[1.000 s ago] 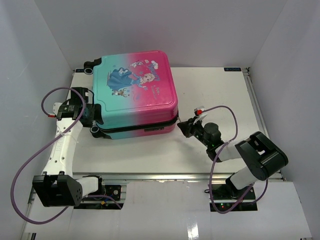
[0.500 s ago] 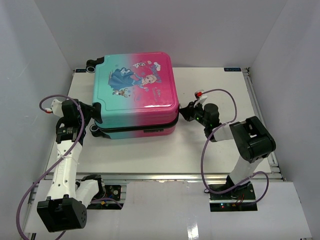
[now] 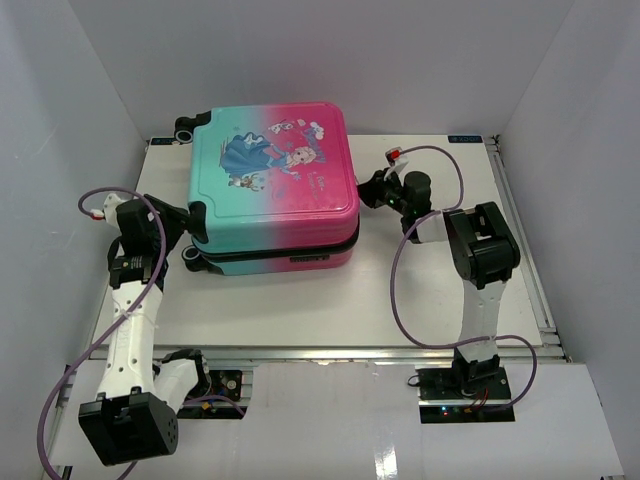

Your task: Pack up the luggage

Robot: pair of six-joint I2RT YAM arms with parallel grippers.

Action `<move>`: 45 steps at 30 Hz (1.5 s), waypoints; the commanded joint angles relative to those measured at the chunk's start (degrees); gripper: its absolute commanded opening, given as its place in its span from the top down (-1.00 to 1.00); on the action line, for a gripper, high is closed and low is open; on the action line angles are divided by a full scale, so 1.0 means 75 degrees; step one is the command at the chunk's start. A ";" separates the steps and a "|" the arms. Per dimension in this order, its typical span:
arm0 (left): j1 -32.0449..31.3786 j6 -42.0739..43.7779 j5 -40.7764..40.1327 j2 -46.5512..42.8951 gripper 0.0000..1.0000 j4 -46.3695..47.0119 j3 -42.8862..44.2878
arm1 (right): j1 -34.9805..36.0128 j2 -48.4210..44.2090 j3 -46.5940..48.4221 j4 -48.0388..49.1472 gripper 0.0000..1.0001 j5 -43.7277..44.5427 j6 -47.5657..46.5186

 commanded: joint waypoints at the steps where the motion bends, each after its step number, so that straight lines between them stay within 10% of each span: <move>1: -0.0326 0.3101 0.2091 -0.0313 1.00 0.0989 0.0144 | -0.0457 0.0811 0.1429 0.0318 0.85 0.0359 0.0336; 8: -0.0326 0.3259 0.2430 -0.0374 1.00 0.1103 0.0152 | -0.0540 0.1892 0.2657 0.0990 0.84 -0.0350 0.1281; 15: -0.0238 0.2999 0.1705 -0.0175 1.00 0.0983 0.0491 | -0.0361 0.0894 -0.0053 0.3208 0.84 0.0453 0.1823; 24: -0.0148 0.2661 -0.1783 -0.0236 1.00 0.0317 0.1640 | 0.1134 -0.0645 -0.2763 0.4059 0.84 0.1406 0.1411; 33: -0.0126 0.2762 -0.1503 0.2226 1.00 0.0366 0.3368 | 0.3285 -0.1916 -0.5090 0.4321 0.84 0.3096 0.0994; 38: -0.0156 0.3065 -0.0161 0.2471 0.59 0.0820 0.3907 | 0.3647 -0.2279 -0.5333 0.3787 0.85 0.3310 0.0952; 41: -0.0995 0.3541 0.1363 0.2898 0.57 0.1402 0.4293 | 0.3725 -0.2507 -0.5366 0.3404 0.85 0.3358 0.0730; 45: -0.3230 0.4726 0.0770 0.4290 0.63 0.1165 0.6021 | 0.3714 -0.2798 -0.5454 0.3058 0.85 0.3595 0.0242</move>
